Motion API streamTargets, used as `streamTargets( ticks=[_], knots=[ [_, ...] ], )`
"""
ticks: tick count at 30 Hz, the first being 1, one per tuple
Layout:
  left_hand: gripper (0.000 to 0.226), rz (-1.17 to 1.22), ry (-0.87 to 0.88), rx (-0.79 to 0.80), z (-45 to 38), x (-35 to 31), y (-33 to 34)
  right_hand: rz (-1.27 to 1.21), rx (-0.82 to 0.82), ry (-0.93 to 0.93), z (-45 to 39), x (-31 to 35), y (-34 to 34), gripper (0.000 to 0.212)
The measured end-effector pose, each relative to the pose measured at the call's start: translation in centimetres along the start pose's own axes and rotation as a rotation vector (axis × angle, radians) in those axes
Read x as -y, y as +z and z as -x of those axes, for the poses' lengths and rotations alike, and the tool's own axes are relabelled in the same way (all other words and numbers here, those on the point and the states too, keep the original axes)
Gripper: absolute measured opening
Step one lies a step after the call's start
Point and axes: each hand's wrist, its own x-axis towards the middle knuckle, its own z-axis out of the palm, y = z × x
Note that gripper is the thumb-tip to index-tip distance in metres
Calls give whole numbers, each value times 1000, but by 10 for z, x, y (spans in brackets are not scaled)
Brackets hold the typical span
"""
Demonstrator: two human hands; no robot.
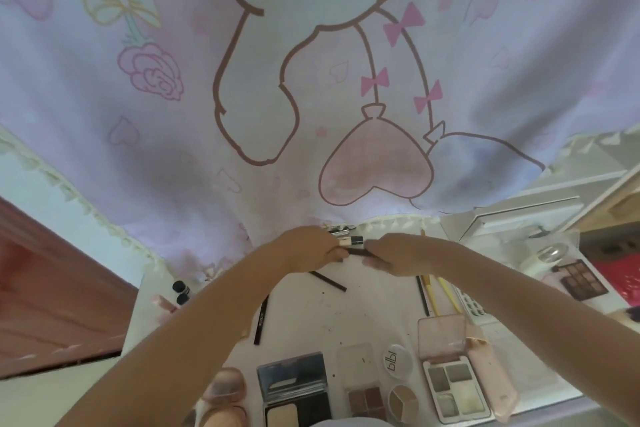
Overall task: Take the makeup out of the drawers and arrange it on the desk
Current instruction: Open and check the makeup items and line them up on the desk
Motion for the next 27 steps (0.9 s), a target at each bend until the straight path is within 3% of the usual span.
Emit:
streamTargets(
  ticks=[5, 8, 19, 24, 27],
  knots=[
    [29, -125, -16, -172, 5, 9, -34, 143, -247, 29, -7, -3, -40, 33],
    [36, -132, -25, -258, 7, 15, -49, 152, -318, 31, -7, -5, -55, 32],
    [41, -68, -61, -252, 18, 13, -54, 109, -313, 16, -11, 4, -63, 32],
    [44, 54, -308, -252, 62, 74, -45, 97, -321, 265, 16, -35, -55, 27],
    [42, 29, -258, -226, 62, 64, -46, 75, -377, 138, 16, -10, -56, 27]
  ],
)
